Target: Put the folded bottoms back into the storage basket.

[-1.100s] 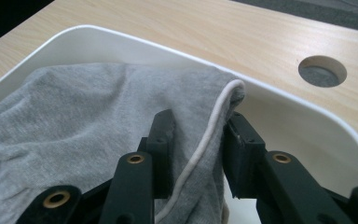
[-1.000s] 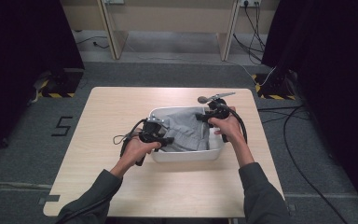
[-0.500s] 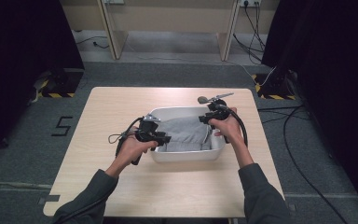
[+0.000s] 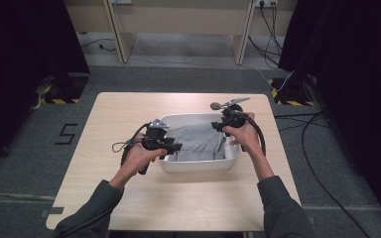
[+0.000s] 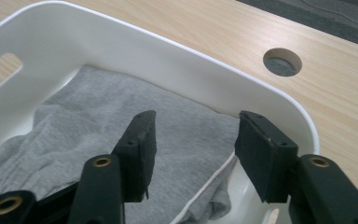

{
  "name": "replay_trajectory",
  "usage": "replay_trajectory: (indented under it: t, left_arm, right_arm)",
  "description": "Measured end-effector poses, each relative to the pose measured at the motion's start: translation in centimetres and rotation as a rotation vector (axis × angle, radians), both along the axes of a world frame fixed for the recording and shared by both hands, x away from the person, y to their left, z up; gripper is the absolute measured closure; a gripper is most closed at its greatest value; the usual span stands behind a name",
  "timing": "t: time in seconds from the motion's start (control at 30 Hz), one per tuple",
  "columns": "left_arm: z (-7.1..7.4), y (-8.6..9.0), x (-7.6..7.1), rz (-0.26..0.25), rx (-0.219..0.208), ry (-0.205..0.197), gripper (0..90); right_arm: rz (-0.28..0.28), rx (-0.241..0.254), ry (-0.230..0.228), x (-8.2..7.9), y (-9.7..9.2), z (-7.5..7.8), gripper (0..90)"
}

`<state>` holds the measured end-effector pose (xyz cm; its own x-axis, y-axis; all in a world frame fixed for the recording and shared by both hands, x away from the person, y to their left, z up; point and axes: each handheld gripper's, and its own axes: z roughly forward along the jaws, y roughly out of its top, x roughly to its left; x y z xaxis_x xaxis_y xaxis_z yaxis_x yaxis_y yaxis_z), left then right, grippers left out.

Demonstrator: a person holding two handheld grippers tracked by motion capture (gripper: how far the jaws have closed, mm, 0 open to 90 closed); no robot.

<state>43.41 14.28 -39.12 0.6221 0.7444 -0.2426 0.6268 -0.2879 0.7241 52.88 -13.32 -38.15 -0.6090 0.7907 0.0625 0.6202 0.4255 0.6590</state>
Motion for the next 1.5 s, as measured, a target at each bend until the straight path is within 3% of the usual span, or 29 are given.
replay_trajectory:
  t: [0.3,0.57,0.8,1.27,1.5]
  left_arm:
    - [0.6,0.8,-1.1,0.007,-0.051,-0.003,38.8]
    - [0.6,1.8,-2.5,0.006,-0.054,-0.024,35.0]
    - [0.4,2.8,-3.6,0.016,-0.069,-0.031,31.5]
    - [-0.3,3.8,-6.1,0.028,-0.087,-0.06,26.5]
    - [-0.6,4.5,-7.2,0.03,-0.104,-0.046,22.7]
  right_arm:
    - [0.027,0.063,-0.001,-1.5,-0.2,0.4,42.4]
    - [0.052,0.095,-0.02,-3.1,-0.9,0.7,41.1]
    - [0.061,0.121,-0.068,-4.8,-1.6,0.9,38.5]
    - [0.093,0.107,-0.109,-8.2,-2.0,0.6,36.2]
    - [0.089,0.112,-0.135,-9.6,-2.3,0.7,35.3]
